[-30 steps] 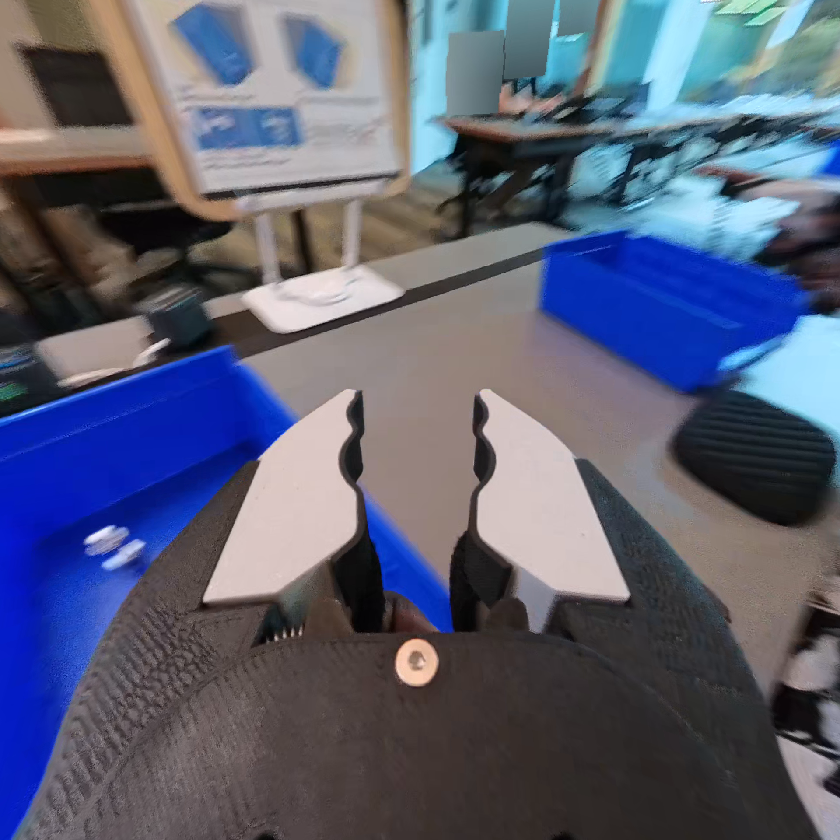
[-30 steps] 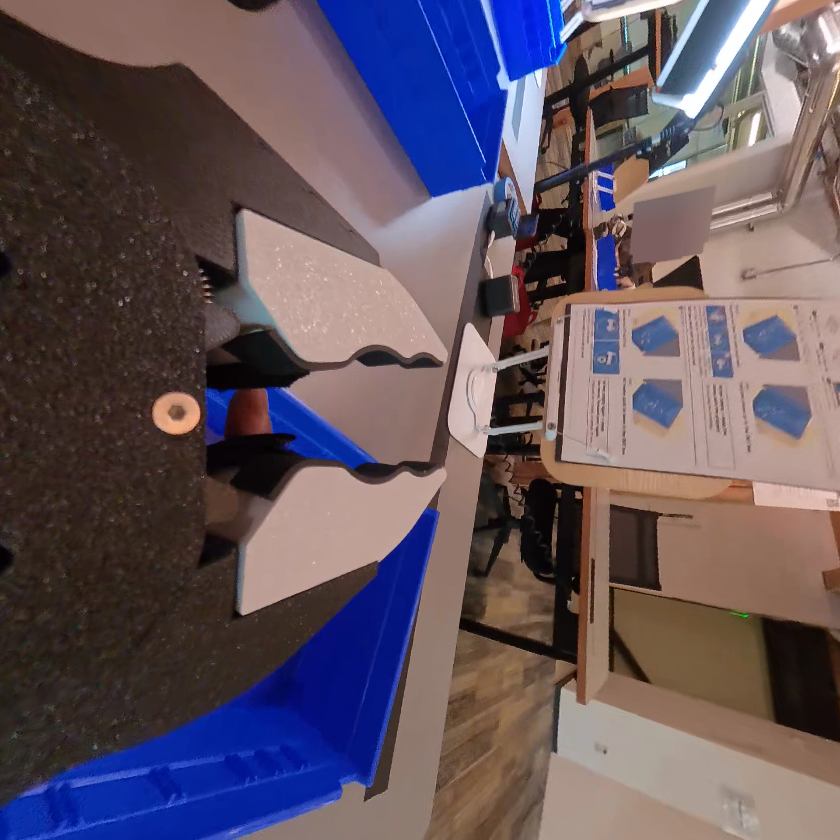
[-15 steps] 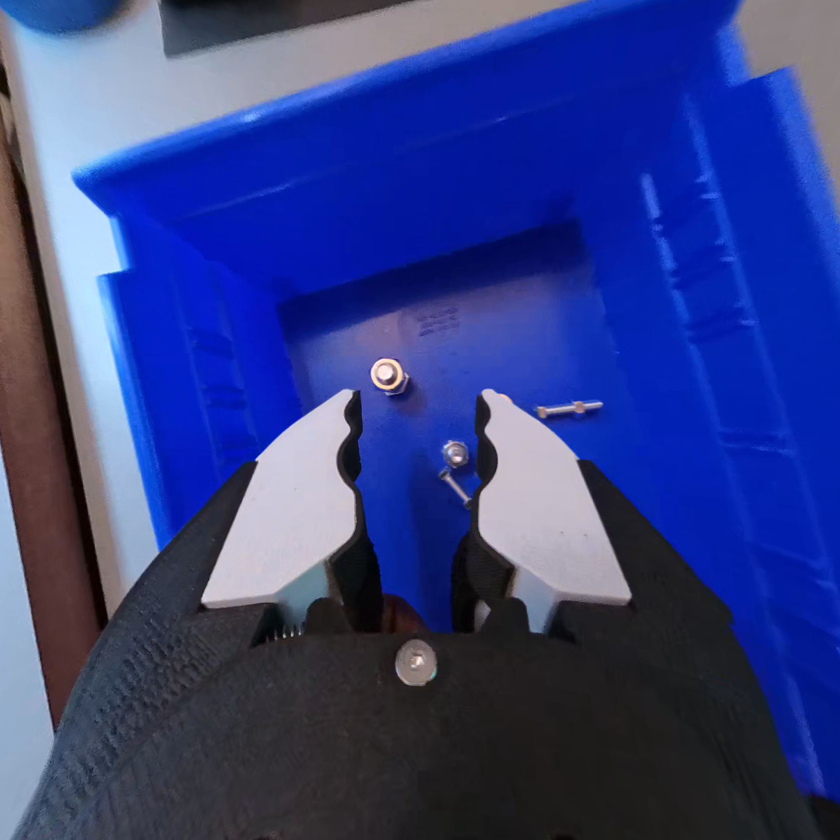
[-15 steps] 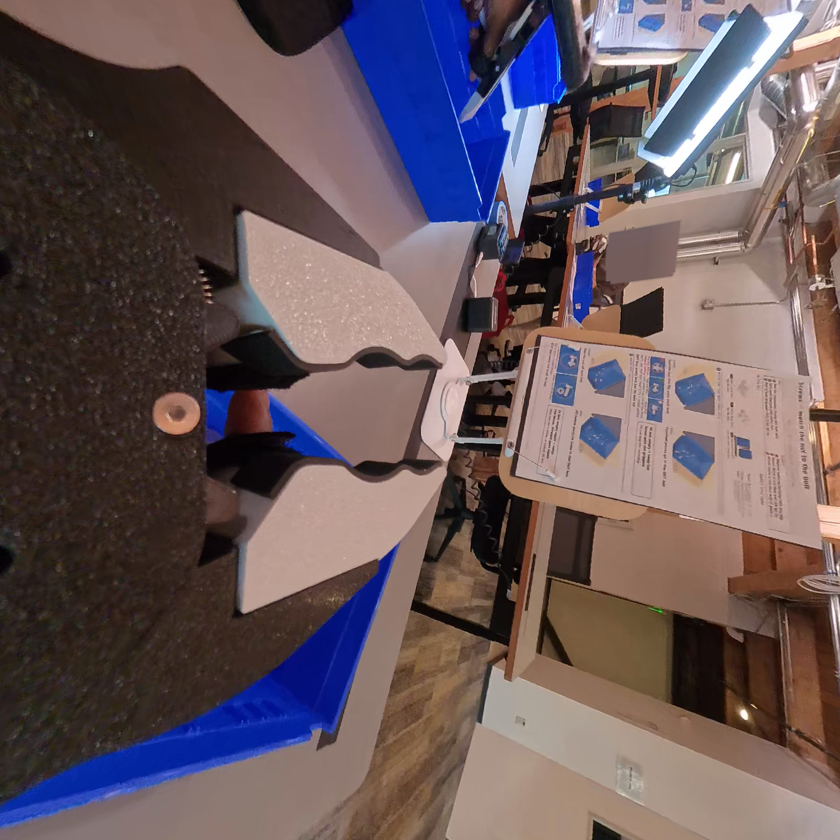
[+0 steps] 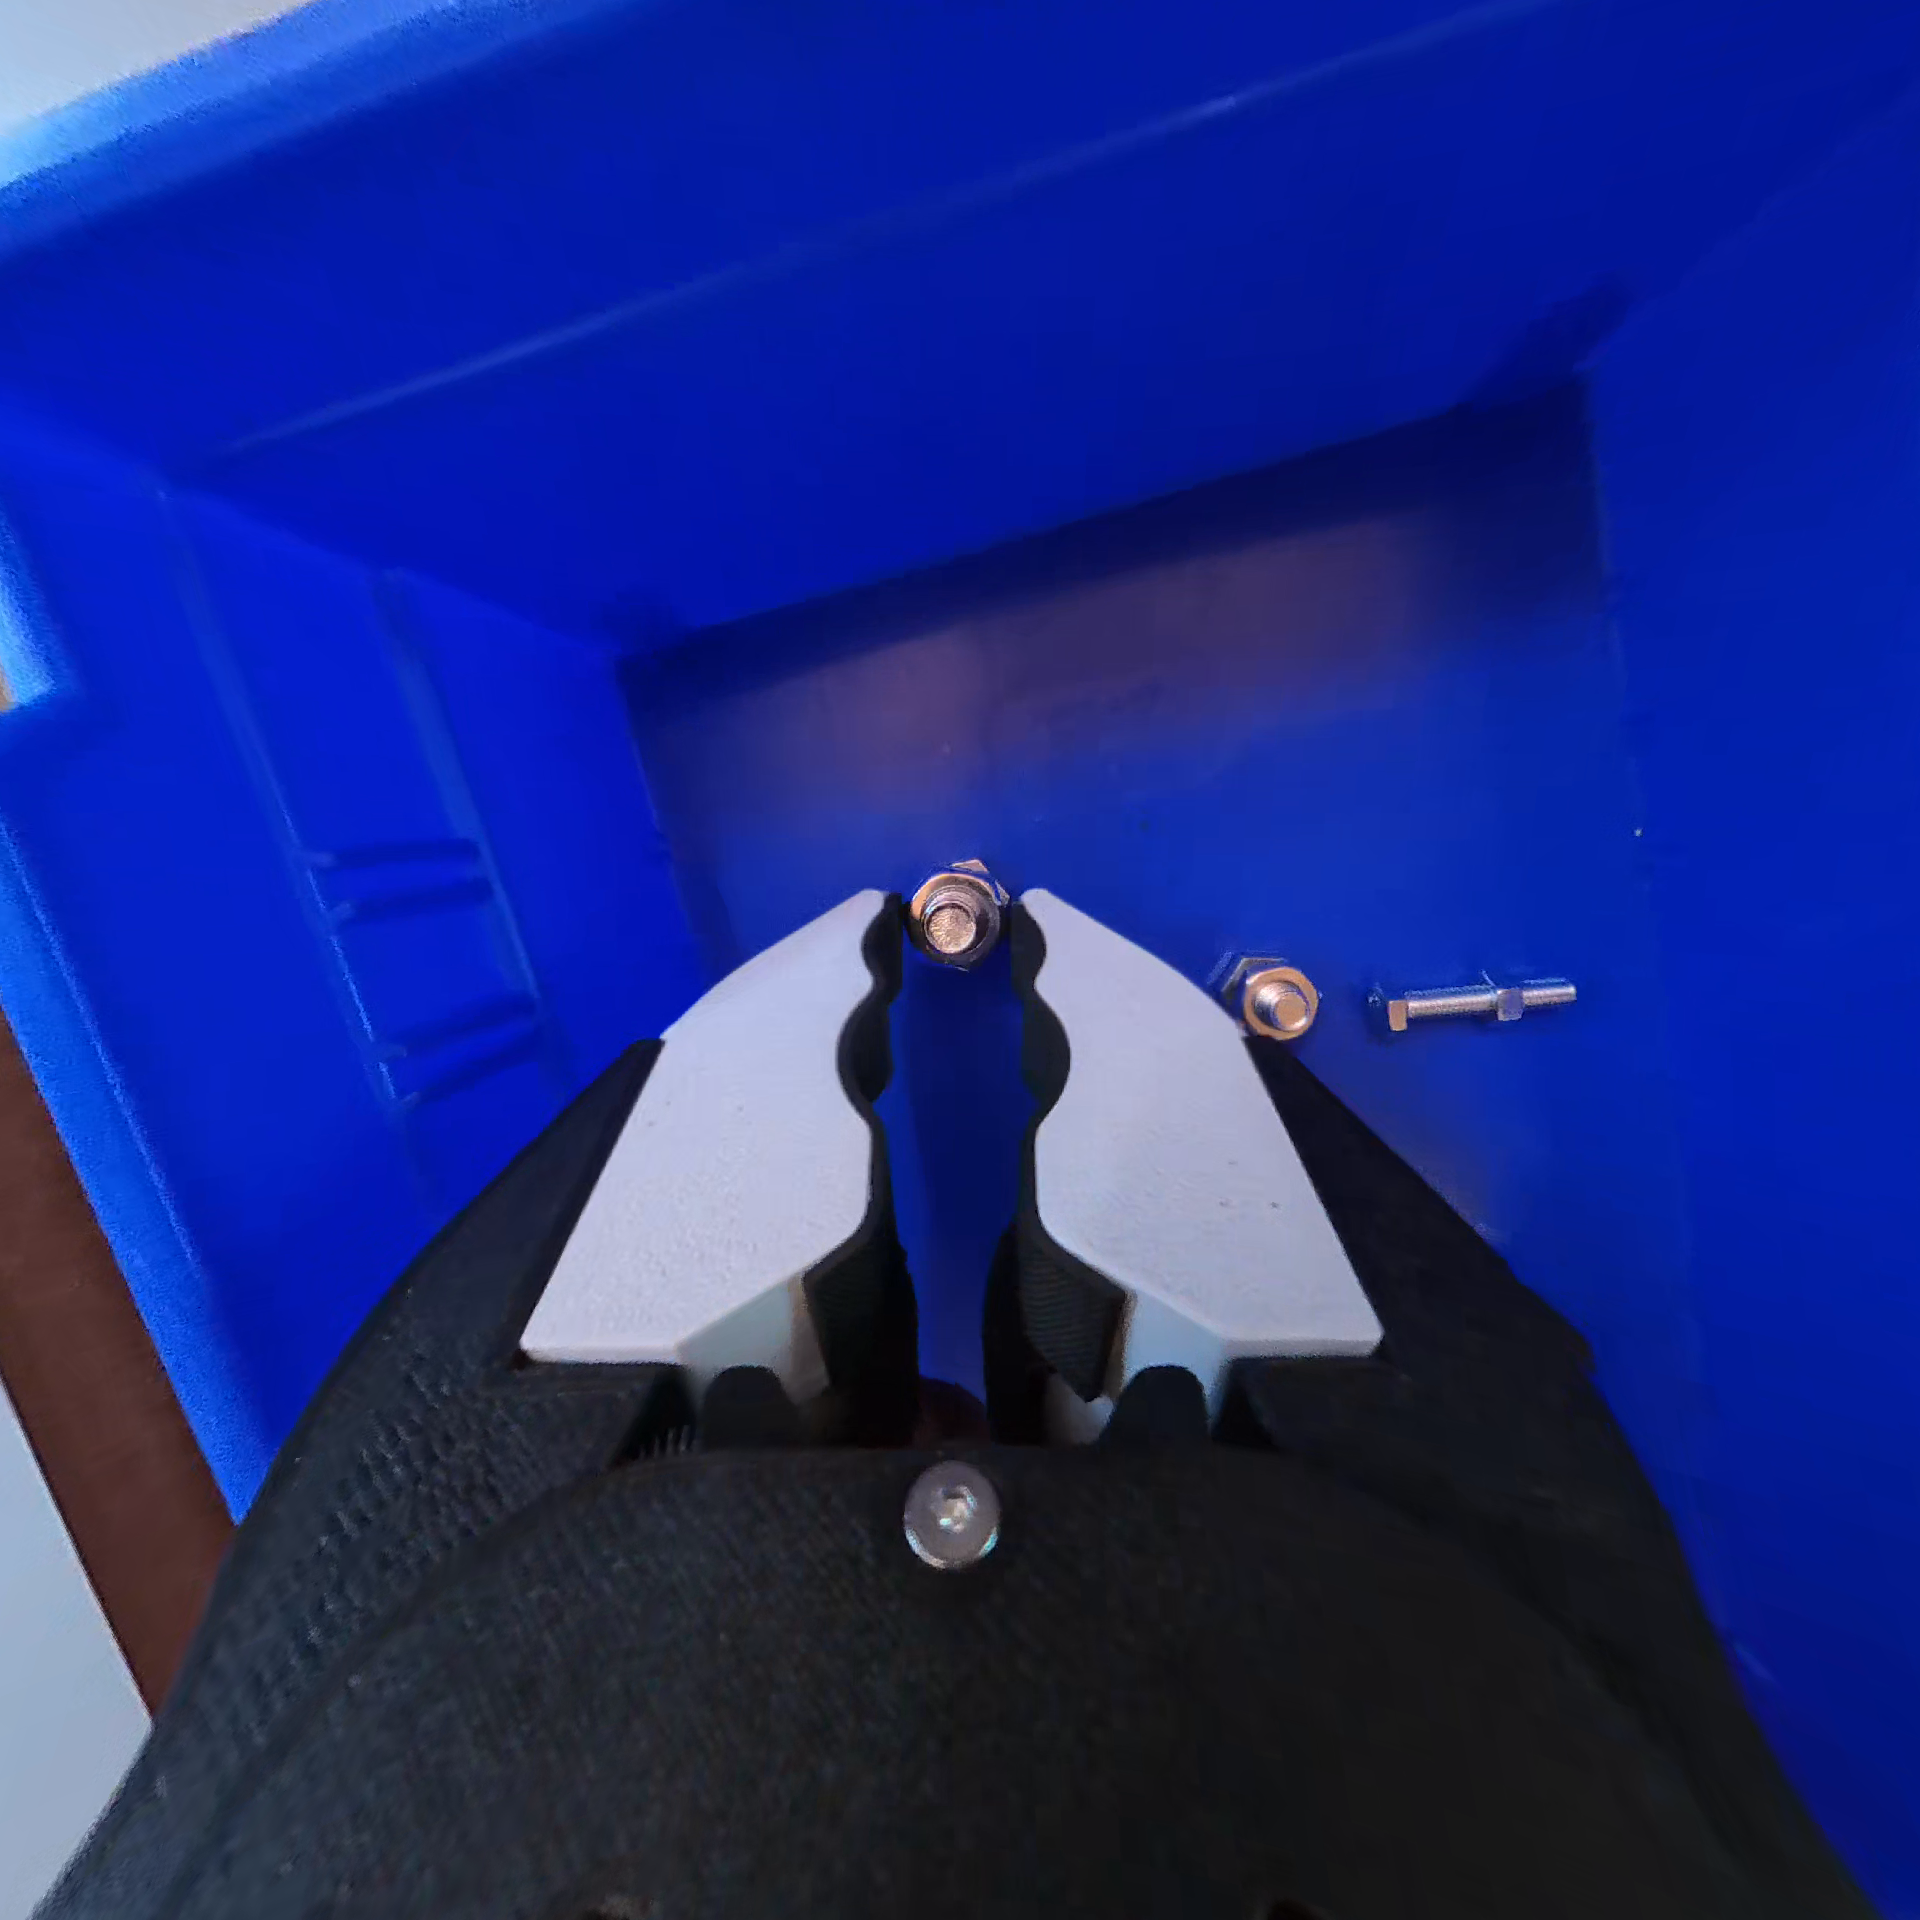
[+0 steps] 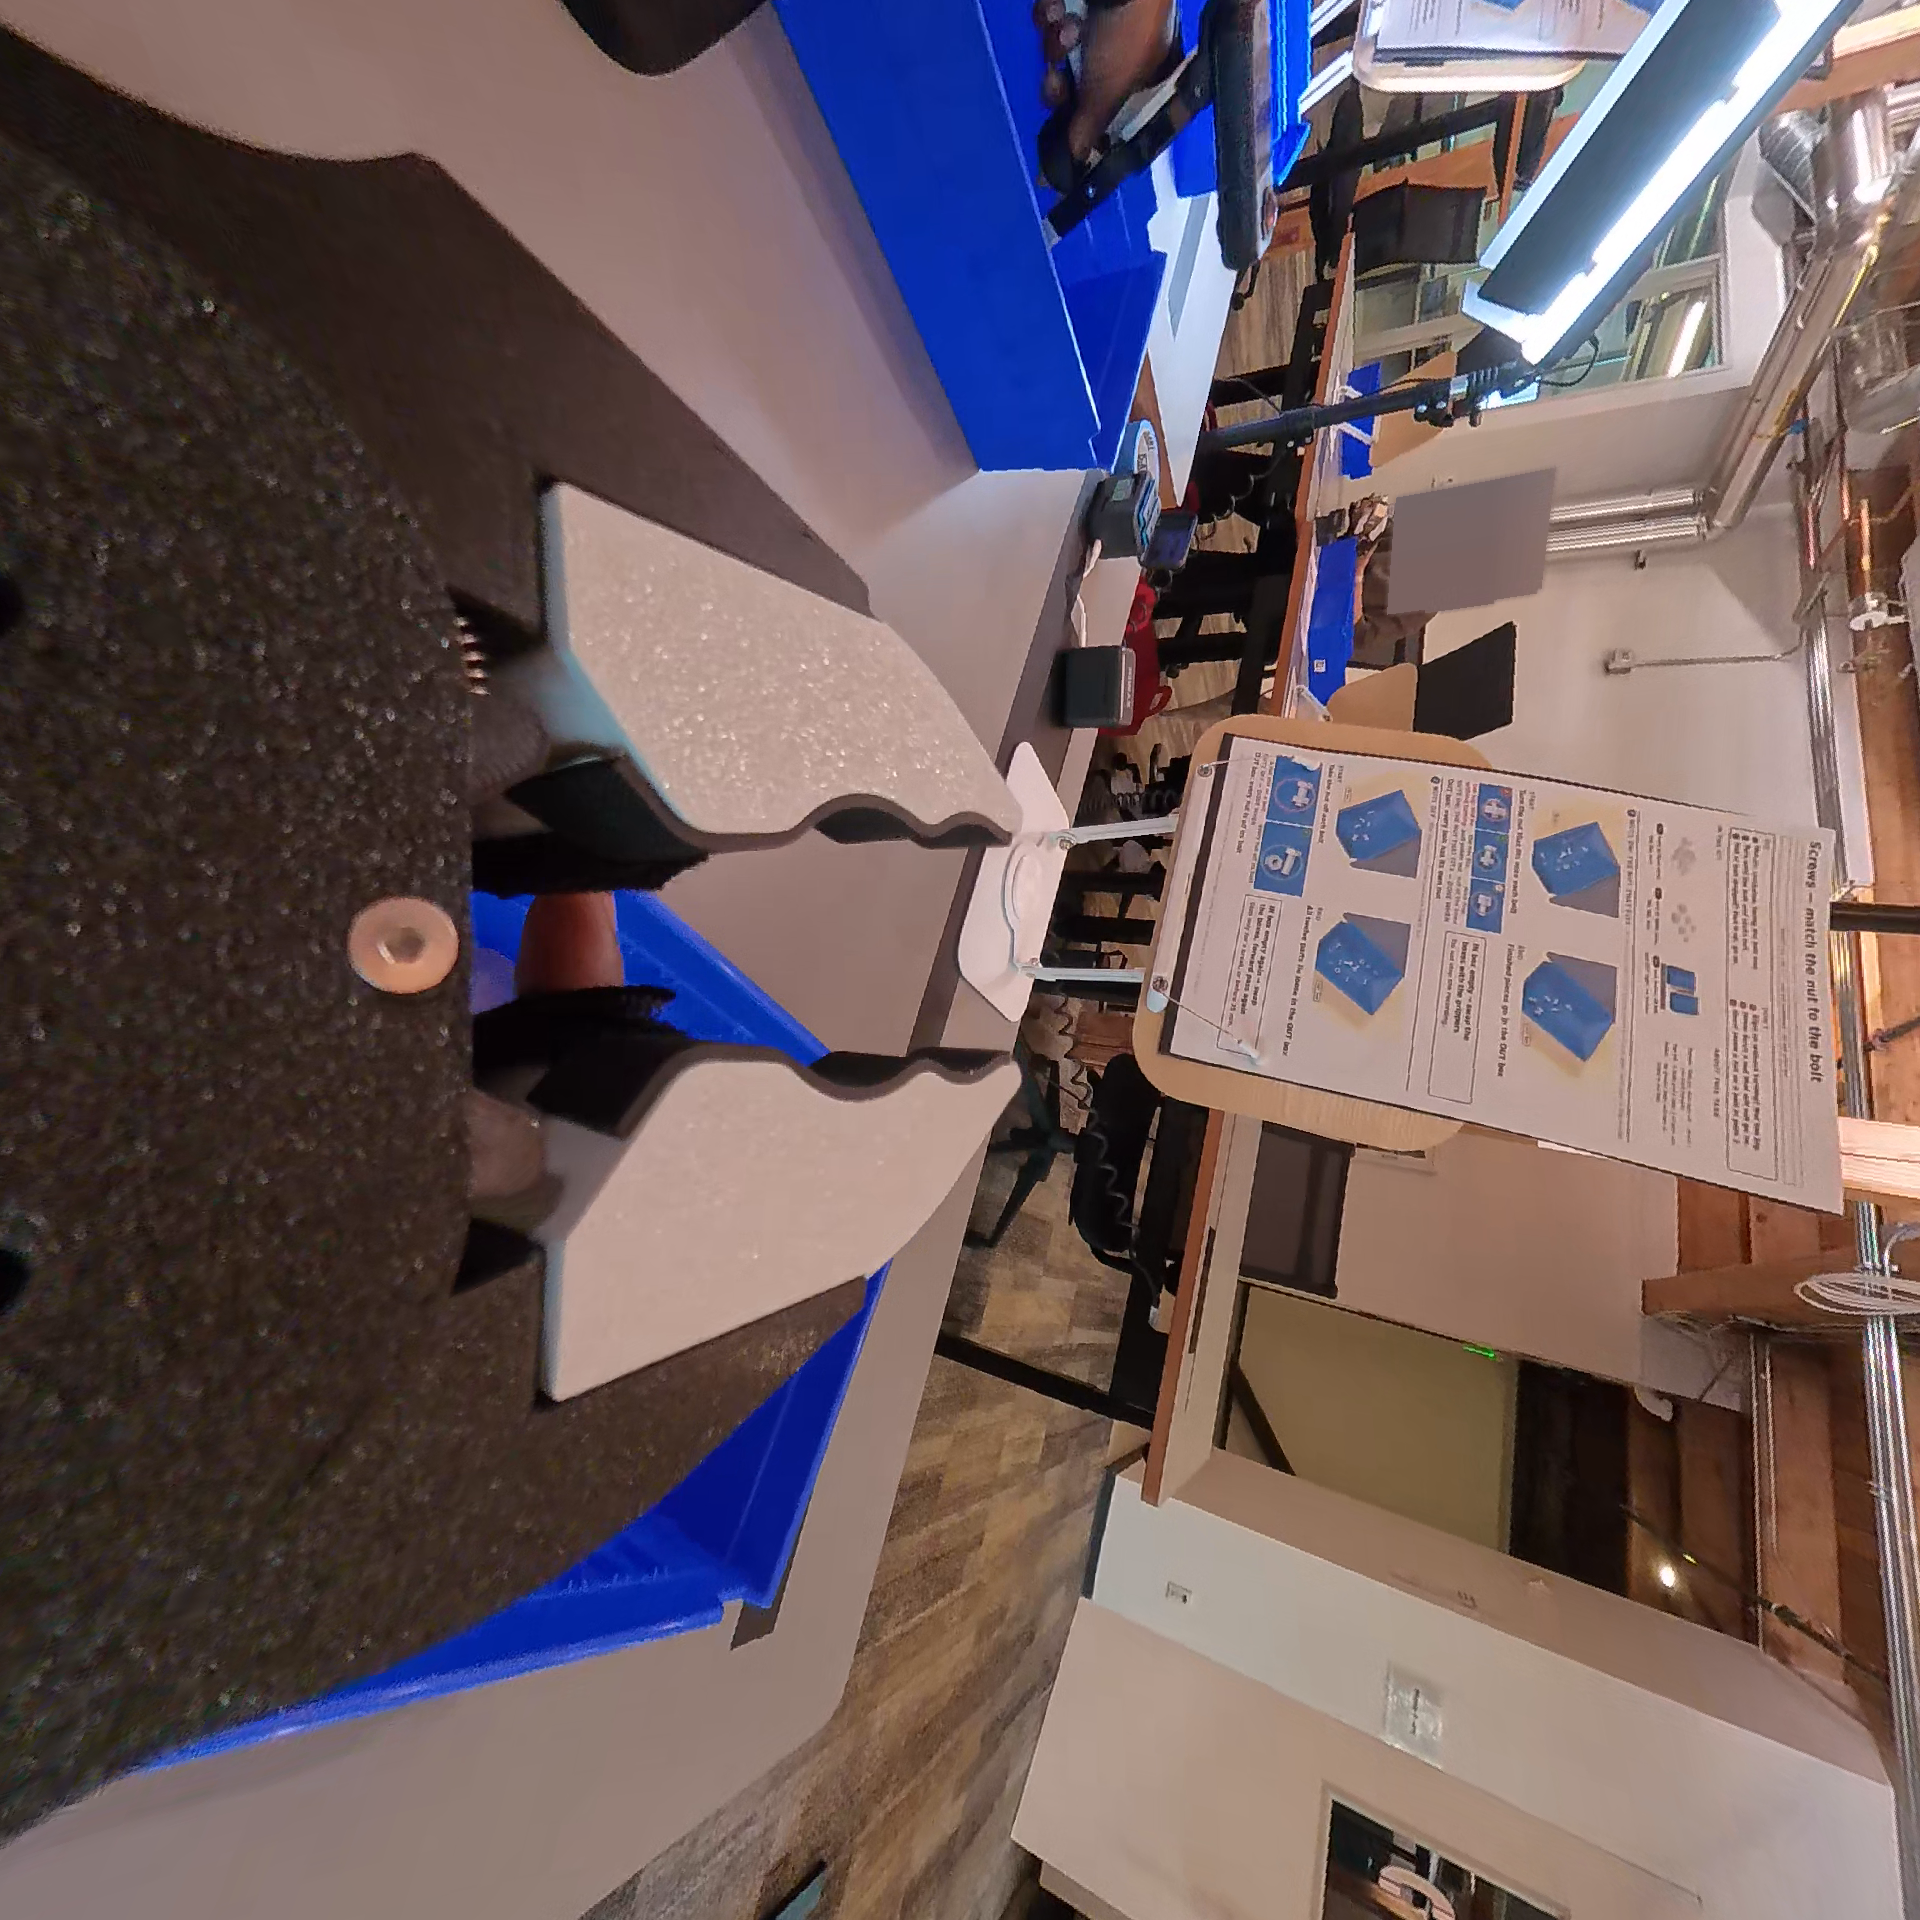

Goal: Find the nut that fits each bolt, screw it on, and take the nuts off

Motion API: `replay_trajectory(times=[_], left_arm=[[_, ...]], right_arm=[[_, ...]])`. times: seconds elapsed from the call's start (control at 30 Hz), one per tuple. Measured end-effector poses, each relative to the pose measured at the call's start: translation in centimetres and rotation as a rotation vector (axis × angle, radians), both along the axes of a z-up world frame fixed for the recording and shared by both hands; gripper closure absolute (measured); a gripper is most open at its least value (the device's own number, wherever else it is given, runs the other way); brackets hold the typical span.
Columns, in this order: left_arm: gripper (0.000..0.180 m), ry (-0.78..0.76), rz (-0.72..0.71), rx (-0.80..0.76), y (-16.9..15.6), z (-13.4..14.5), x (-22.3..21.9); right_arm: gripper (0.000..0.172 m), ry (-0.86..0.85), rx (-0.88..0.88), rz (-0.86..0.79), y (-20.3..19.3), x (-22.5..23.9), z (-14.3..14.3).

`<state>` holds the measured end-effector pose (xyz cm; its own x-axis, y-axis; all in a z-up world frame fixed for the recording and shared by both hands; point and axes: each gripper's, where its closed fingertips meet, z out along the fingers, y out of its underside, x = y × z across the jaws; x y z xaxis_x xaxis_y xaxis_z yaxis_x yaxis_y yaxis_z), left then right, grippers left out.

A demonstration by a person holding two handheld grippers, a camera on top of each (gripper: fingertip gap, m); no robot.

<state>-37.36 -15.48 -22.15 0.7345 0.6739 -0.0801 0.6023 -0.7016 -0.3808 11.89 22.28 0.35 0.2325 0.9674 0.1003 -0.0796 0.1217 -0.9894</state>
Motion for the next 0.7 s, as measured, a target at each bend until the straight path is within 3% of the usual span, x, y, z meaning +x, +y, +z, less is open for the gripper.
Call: replay_trajectory(times=[0.13,0.27,0.4,0.47,0.57,0.7], left_arm=[[0.161,0.013,-0.033,0.035,0.3,1.2,0.5],[0.161,0.087,-0.15,0.129,2.2,6.2,3.2],[0.162,0.109,-0.465,0.336,7.3,12.5,11.6],[0.161,0.091,-0.662,0.384,9.5,13.9,17.4],[0.161,0.076,-0.904,0.343,11.8,13.0,25.1],[0.161,0.016,-1.122,0.279,14.0,9.4,33.1]], right_arm=[[0.135,-0.013,0.0,-0.013,0.3,-0.1,-0.3],[0.135,-0.026,0.015,-0.009,0.0,-0.4,-0.5],[0.135,-0.055,0.029,0.016,-0.8,-1.0,-0.9],[0.135,-0.077,0.041,0.036,-1.3,-1.4,-1.2],[0.135,-0.112,0.055,0.074,-2.2,-1.9,-1.7],[0.135,-0.148,0.078,0.107,-3.0,-2.5,-2.3]])
